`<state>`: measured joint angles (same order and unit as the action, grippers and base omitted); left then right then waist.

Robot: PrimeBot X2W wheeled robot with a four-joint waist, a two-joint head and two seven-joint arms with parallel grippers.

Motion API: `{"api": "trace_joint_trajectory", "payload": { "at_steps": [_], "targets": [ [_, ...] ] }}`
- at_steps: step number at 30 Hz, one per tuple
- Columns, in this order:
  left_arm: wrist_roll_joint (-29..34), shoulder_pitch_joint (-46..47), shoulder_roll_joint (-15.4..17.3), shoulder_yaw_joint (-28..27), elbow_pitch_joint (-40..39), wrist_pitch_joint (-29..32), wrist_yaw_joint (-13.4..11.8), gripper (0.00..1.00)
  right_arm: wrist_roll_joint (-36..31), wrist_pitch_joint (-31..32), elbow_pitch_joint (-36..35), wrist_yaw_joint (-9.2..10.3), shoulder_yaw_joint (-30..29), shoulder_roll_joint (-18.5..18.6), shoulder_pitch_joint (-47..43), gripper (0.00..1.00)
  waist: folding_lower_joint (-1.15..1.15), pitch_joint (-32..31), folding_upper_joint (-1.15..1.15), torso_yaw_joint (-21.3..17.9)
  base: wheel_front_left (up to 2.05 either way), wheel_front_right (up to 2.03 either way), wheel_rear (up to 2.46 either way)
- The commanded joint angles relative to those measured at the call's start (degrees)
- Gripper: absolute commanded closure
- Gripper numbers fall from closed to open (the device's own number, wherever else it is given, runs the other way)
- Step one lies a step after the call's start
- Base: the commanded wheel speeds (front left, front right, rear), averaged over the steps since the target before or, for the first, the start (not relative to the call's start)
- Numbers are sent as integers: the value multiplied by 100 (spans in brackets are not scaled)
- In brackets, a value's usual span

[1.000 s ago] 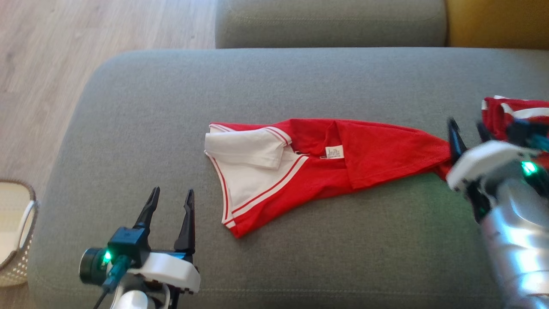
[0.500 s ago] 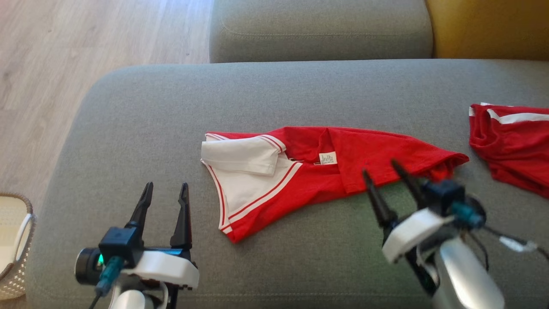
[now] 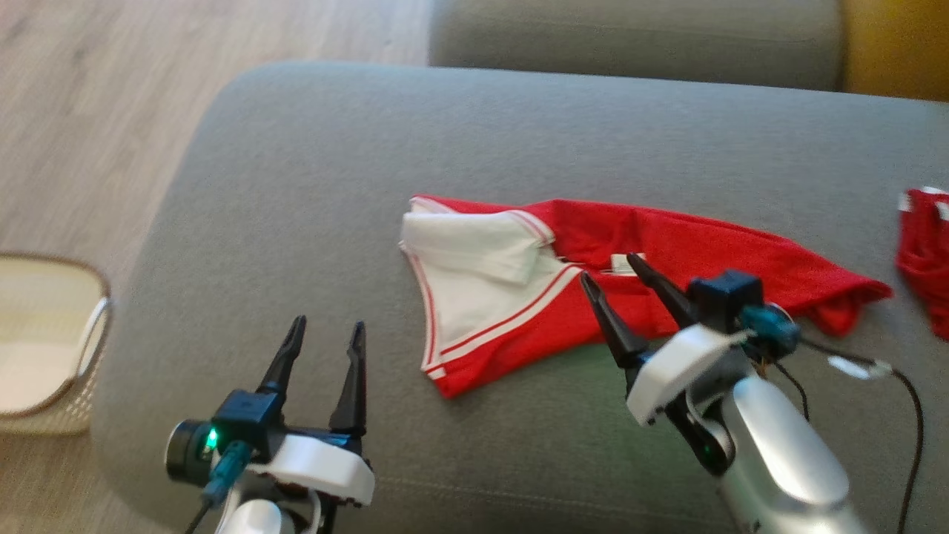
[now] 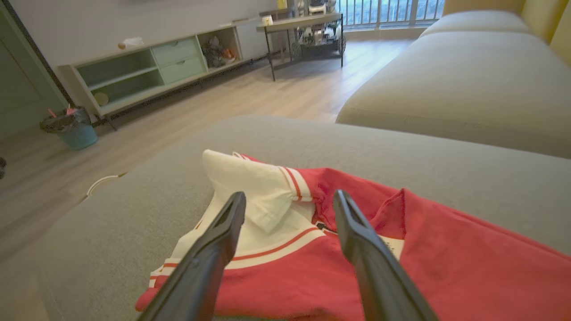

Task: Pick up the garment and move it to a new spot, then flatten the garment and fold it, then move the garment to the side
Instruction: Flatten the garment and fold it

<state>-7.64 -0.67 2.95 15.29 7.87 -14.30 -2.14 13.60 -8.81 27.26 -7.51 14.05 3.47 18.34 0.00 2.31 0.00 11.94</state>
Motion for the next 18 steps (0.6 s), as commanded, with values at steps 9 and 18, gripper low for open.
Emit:
{"api": "trace_joint_trajectory", "payload": {
  "at_steps": [9, 18],
  "targets": [
    [-118, 416, -7, 94, -48, -70, -117, 0, 868, 609, 1181, 2, 243, 47, 1163, 0, 0, 509, 0, 900, 0, 0, 0],
    [-227, 530, -7, 294, -19, -70, -204, 0, 1546, 744, 2072, 2, 356, 222, 1742, 0, 0, 726, 0, 1240, 0, 0, 0]
  ]
}}
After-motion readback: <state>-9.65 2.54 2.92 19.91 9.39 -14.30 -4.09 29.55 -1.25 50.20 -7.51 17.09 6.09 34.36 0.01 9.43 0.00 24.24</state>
